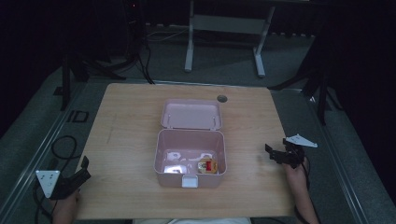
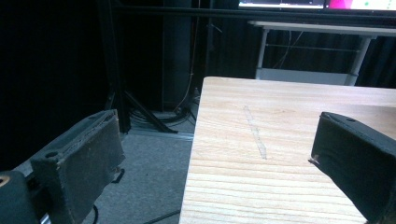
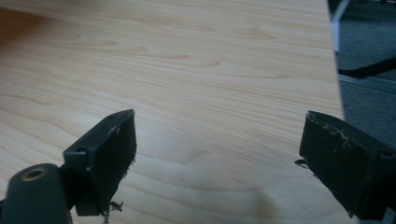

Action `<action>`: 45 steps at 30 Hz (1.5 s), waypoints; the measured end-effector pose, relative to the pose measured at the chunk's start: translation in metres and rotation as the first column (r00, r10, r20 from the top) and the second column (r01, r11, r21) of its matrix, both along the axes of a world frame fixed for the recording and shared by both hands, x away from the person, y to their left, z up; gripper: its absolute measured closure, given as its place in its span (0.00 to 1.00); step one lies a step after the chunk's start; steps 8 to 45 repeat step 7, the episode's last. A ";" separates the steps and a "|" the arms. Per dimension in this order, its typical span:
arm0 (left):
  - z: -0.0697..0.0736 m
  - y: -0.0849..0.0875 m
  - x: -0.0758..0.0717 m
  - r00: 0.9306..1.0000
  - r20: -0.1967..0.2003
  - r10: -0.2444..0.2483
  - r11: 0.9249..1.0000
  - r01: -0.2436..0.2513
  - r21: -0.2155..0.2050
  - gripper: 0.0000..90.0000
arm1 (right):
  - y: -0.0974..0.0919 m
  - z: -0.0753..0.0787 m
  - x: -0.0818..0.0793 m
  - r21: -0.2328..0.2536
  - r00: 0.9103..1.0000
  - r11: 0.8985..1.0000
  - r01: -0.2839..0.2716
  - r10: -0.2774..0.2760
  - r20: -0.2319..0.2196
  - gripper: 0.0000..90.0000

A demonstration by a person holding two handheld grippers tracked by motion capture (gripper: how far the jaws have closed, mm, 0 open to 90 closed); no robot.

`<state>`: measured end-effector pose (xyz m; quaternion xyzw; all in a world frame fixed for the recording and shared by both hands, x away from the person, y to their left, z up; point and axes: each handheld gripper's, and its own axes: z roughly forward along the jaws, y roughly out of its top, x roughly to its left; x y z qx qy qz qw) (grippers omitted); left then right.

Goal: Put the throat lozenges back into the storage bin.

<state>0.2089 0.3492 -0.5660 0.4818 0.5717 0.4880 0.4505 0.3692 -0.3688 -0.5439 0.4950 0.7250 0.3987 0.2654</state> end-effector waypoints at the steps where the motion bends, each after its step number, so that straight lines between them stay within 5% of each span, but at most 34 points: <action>1: 0.000 0.000 0.000 1.000 0.001 0.001 1.000 -0.001 0.001 0.03 | -0.001 0.001 0.000 0.003 1.000 1.000 0.010 -0.010 -0.002 0.12; 7: 0.000 -0.001 0.000 1.000 0.001 0.000 1.000 0.000 0.010 0.03 | -0.001 -0.002 0.001 -0.050 0.999 0.998 0.029 -0.030 -0.021 0.12; 45: 0.000 -0.001 0.000 1.000 0.001 0.000 1.000 0.000 0.010 0.03 | -0.001 -0.002 0.001 -0.050 0.999 0.998 0.029 -0.030 -0.021 0.12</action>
